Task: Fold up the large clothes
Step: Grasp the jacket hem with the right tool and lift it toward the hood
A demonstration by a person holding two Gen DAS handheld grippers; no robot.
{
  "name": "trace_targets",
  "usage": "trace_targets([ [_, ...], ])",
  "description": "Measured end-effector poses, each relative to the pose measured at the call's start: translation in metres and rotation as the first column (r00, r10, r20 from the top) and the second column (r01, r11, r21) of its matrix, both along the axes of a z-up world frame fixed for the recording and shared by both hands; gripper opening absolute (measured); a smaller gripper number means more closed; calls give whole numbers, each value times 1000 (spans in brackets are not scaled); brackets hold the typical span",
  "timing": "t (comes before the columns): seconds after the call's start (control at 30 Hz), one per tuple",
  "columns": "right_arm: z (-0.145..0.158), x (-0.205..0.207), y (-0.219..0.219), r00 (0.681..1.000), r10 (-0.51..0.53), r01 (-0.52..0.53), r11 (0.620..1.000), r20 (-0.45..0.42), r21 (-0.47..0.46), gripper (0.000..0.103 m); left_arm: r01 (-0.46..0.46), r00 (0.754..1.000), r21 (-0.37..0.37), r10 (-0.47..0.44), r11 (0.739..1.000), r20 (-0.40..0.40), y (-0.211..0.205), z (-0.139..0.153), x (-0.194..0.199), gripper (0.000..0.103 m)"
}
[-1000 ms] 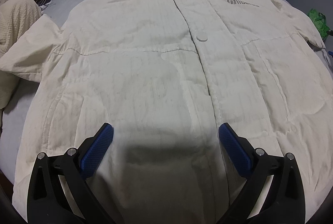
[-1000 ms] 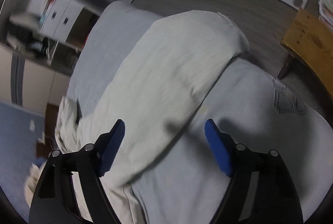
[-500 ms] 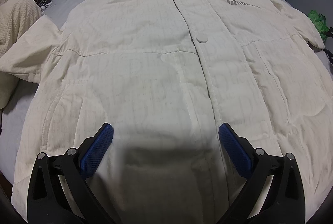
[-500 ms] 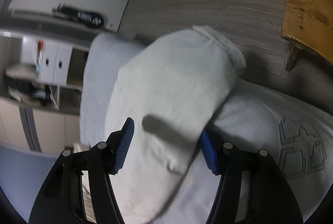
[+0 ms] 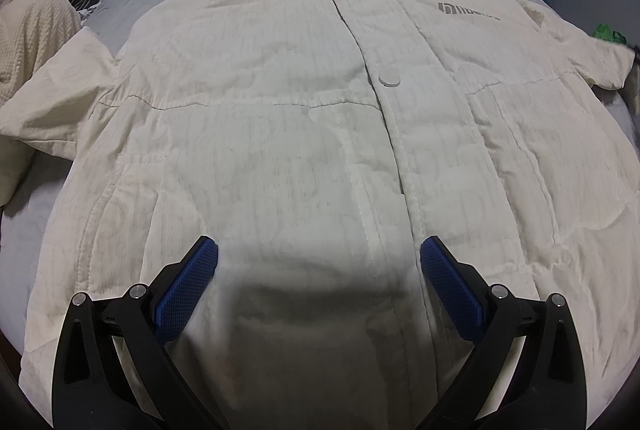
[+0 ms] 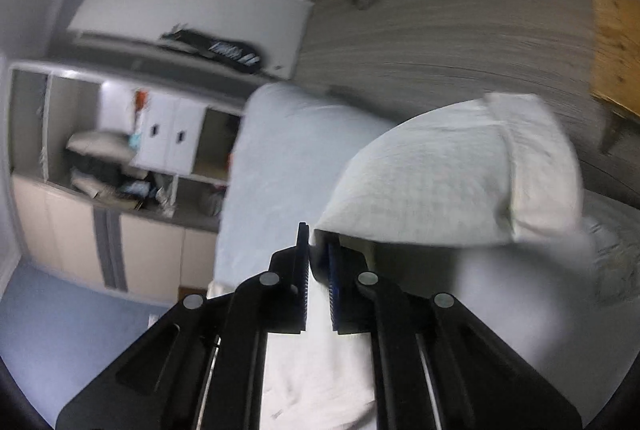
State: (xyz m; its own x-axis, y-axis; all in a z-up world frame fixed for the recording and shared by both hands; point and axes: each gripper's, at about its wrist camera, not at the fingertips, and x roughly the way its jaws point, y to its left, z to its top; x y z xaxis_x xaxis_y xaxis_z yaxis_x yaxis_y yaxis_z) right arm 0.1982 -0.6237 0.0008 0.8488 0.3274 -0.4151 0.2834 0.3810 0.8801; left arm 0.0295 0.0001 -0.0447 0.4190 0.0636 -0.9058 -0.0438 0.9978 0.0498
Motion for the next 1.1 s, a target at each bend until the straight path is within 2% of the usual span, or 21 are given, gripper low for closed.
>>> trace_targets([
  [0.17,51,3,55,988,121,-119,992,96,-31,5,0,1000,-2,0,1000,2,1,0,0,98],
  [0.3,78,3,113,964,237,-229,971,124,-74,5,-4,1000,-10,4,1000,10,2,2,-2,98],
  [0.43,91,-2,185,921,372,-357,925,117,-132,5,-14,999,-36,15,999,30,7,7,-6,97],
  [0.53,96,-8,247,873,476,-455,873,102,-177,5,-57,996,-62,62,996,70,19,16,-9,97],
  [0.7,89,-18,325,803,593,-568,793,63,-219,5,-132,982,-97,143,986,120,35,26,-10,96],
  [0.83,73,-30,387,733,680,-657,712,9,-250,4,-152,978,-101,164,983,127,38,27,-8,96],
  [1.0,37,-41,459,644,756,-750,594,-116,-291,5,-166,975,-104,179,981,128,43,27,-10,96],
  [1.1,11,-43,474,602,773,-787,533,-200,-311,6,-171,975,-108,184,979,124,46,26,-11,96],
])
